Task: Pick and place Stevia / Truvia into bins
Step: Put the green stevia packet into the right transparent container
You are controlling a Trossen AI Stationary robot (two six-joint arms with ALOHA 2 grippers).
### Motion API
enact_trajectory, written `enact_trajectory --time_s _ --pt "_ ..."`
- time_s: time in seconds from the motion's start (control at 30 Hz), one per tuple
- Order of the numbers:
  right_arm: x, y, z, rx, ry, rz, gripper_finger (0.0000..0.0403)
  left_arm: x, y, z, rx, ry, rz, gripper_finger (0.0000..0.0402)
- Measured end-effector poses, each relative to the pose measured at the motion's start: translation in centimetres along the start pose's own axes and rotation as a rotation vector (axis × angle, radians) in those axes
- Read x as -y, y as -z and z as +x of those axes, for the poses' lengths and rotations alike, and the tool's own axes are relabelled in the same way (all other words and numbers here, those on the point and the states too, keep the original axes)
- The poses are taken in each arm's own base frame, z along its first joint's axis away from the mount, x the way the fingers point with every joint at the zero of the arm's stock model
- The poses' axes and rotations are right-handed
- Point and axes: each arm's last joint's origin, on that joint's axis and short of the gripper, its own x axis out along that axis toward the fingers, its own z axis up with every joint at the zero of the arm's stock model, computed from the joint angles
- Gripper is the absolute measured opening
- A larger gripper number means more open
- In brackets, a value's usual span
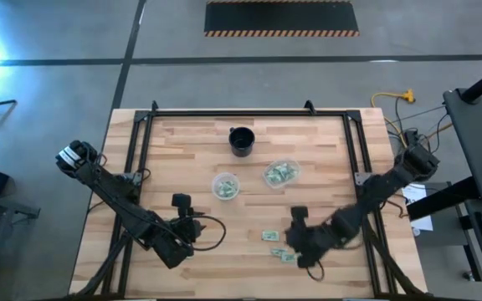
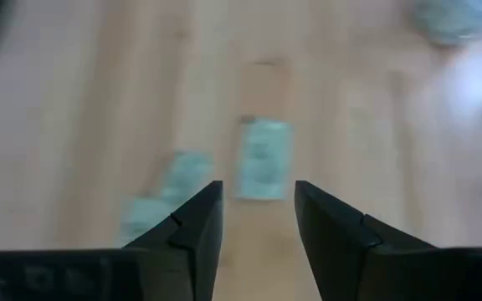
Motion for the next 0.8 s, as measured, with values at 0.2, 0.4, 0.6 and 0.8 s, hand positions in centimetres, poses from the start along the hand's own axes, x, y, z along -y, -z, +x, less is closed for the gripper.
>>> enact_trajectory --time_s 0.2,0.4,0.6,0.8 --pt "-3.3 2.1 0.0 -0.027 -0.051 0.050 0.0138 0.0 -0.1 0.0 0.004 0.004 -0.006 0.0176" --pt "-4.9 3.2 1.5 -0.044 -0.058 0.093 0.0135 0.3 0.0 0.3 0.001 0.005 -0.004 0.0176" --pt "-5.4 4.1 3.1 -0.105 -0.053 0.149 0.0154 0.9 0.2 0.9 -0.015 0.005 0.010 0.0176" --pt "-5.8 4.5 3.8 -0.138 -0.077 0.187 0.0191 1.2 0.4 1.2 -0.036 0.018 0.021 0.0176"
